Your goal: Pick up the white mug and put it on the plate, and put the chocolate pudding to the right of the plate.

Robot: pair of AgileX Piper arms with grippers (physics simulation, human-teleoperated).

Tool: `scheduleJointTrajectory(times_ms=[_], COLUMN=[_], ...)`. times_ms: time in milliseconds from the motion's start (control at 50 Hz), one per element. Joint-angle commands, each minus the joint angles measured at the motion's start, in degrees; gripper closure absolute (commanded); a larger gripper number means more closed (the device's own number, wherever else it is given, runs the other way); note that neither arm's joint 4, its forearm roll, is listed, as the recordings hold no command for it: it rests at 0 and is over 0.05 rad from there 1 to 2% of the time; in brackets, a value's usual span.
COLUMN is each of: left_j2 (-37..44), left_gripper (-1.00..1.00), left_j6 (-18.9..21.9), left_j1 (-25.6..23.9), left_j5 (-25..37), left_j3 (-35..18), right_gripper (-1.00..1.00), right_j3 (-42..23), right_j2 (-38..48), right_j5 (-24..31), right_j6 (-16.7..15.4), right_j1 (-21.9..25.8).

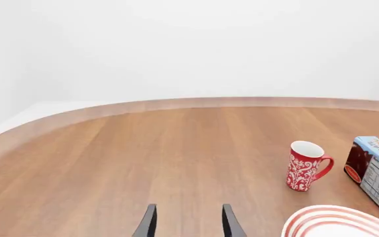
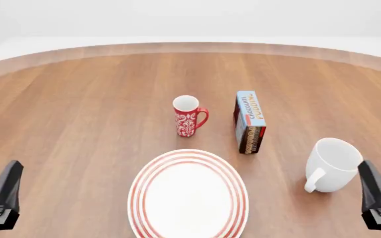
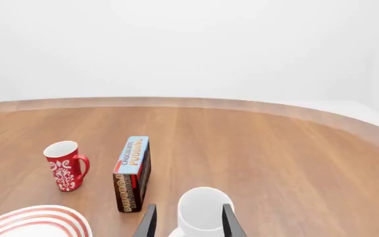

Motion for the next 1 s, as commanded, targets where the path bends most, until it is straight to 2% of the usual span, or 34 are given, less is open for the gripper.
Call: scheduleJointTrajectory(times_ms=[20,740,1000], left_j2=[0.26,0.49,4.44], left_gripper=[-1.00,-1.00,-1.00], left_j6=[0.07,1.51,2.47], left_j1=[-0.08,-0.52,-1.93], left_j5=[0.01,1.35,-0.84], left_j3=[-0.16,-1.75,-2.76], right_gripper=[-1.00,-1.00,-1.00], right_j3=[-0.16,-0.40,-0.39], right_j2=[0.27,0.21,0.14], right_j5=[-0.10,-0.05,-0.01], right_j6=[-0.07,-0.35,-0.36], right_j1=[0.03,0.03,-0.08])
